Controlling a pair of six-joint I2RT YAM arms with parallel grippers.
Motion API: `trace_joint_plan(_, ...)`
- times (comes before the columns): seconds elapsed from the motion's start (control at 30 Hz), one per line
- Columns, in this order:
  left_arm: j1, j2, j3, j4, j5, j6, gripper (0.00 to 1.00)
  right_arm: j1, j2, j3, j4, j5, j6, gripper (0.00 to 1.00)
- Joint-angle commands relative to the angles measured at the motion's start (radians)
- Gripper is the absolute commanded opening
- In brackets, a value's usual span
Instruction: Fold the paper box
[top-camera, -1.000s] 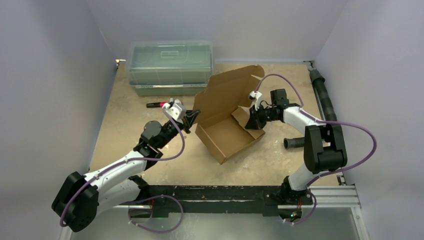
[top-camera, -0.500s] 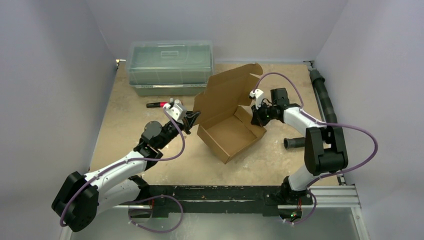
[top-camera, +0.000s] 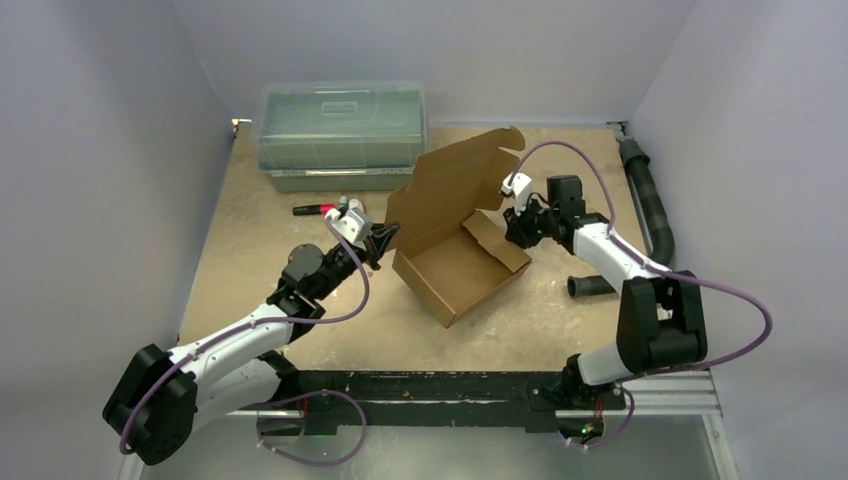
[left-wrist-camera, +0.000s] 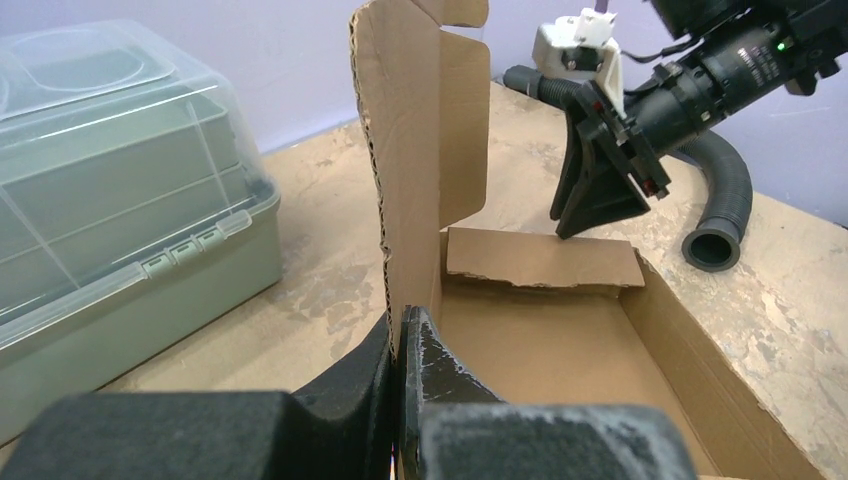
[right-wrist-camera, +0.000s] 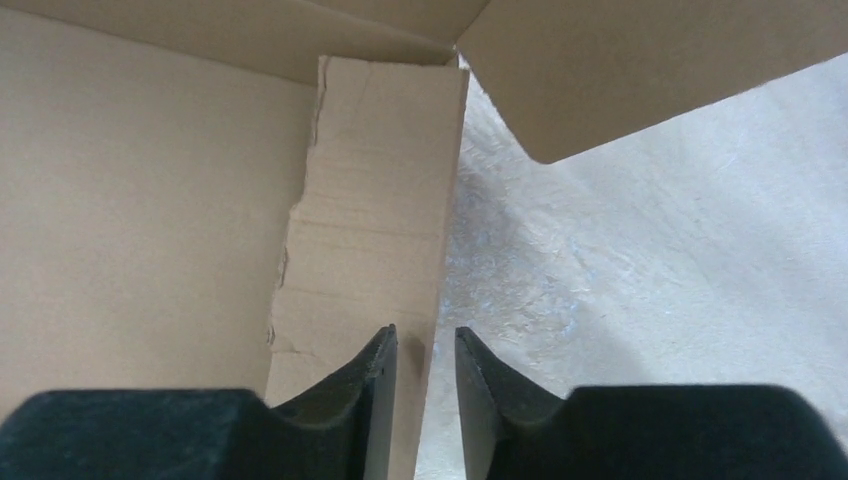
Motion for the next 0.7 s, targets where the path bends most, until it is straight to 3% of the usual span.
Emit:
trace_joint_plan(0.0, -0.003, -0.013, -0.009, 0.050, 0.006, -0.016, 0.00, 0.003, 0.065, 0.002, 0.002, -0.008, 0.021, 0.36)
trace_joint_plan(0.2, -0.003, -0.033, -0.021, 0.050, -0.002, -0.020, 0.00, 0.002, 0.117, 0.013, -0.008, -0.047, 0.040, 0.53)
trace_joint_plan(0.37, -0.003, -0.034, -0.047, 0.083, -0.009, -0.039, 0.00, 0.003, 0.158, 0.019, -0.001, -0.059, 0.064, 0.52)
trace_joint_plan(0.47, -0.003, -0.034, -0.061, 0.109, -0.014, -0.054, 0.00, 0.005, 0.166, 0.016, 0.015, -0.056, 0.074, 0.41)
trace_joint_plan(0.6, -0.003, -0.028, -0.065, 0.131, -0.019, -0.079, 0.00, 0.016, 0.148, 0.013, 0.037, -0.049, 0.078, 0.06)
trace_joint_plan(0.67, -0.004, -0.029, -0.061, 0.132, -0.032, -0.102, 0.00, 0.016, 0.094, -0.009, 0.073, -0.035, 0.089, 0.00)
